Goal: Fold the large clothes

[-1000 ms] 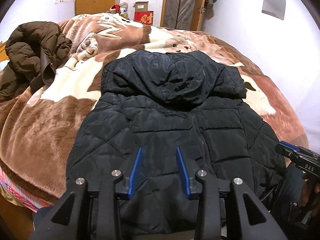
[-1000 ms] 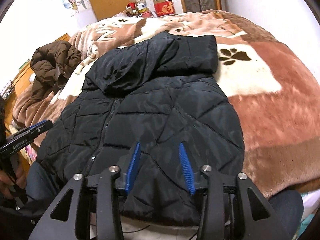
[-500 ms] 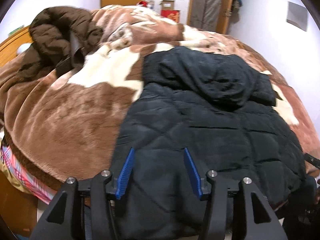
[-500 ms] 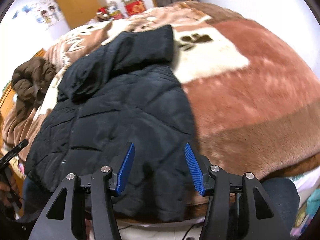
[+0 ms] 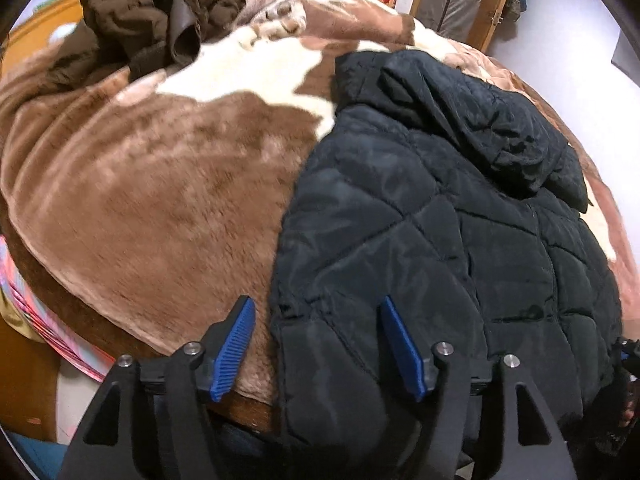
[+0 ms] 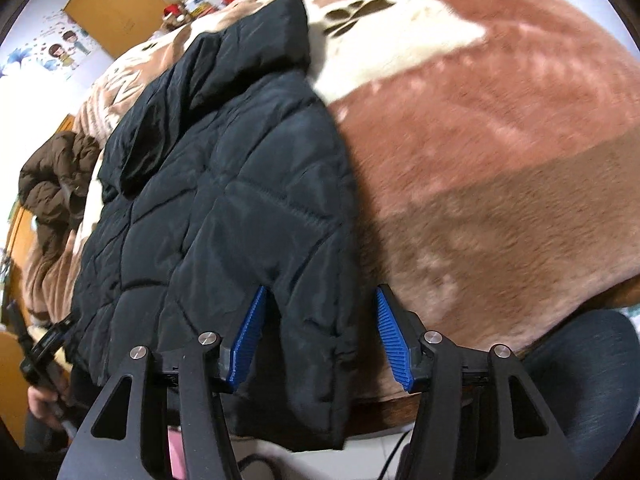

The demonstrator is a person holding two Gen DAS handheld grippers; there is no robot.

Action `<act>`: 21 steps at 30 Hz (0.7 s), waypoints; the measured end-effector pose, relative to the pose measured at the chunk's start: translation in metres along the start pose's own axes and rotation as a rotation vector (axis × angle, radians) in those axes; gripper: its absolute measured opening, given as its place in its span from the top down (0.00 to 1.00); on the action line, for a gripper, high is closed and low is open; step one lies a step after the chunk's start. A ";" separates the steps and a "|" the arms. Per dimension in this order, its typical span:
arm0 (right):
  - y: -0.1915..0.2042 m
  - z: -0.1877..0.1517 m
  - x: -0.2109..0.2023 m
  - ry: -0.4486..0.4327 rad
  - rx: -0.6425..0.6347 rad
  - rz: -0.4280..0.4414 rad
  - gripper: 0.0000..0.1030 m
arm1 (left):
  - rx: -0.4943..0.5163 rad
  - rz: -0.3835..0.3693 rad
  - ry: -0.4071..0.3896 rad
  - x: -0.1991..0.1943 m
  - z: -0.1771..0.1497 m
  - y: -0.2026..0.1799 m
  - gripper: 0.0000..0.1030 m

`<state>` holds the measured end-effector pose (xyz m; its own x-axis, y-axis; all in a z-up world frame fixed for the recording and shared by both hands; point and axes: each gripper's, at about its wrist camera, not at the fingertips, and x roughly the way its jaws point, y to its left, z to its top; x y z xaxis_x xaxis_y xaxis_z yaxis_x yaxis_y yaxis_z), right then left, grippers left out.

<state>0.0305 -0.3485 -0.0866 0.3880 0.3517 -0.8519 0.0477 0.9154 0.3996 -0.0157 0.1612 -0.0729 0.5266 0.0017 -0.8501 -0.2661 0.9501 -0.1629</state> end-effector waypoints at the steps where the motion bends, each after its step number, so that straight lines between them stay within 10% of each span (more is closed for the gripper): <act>1: 0.003 -0.002 0.004 0.019 0.001 0.015 0.46 | -0.008 -0.008 0.009 0.003 -0.002 0.001 0.32; 5: 0.008 -0.005 0.013 0.051 -0.008 0.002 0.46 | -0.025 -0.022 0.027 0.008 -0.005 0.001 0.32; 12: 0.024 0.004 -0.004 0.016 -0.024 0.043 0.83 | 0.014 -0.063 0.029 -0.006 0.003 -0.016 0.82; 21: 0.057 0.030 -0.092 -0.151 -0.080 0.214 0.87 | 0.007 -0.237 -0.172 -0.099 0.047 -0.029 0.85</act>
<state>0.0253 -0.3341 0.0245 0.5144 0.5109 -0.6887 -0.1204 0.8382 0.5319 -0.0219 0.1480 0.0399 0.7026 -0.1685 -0.6914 -0.1138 0.9325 -0.3429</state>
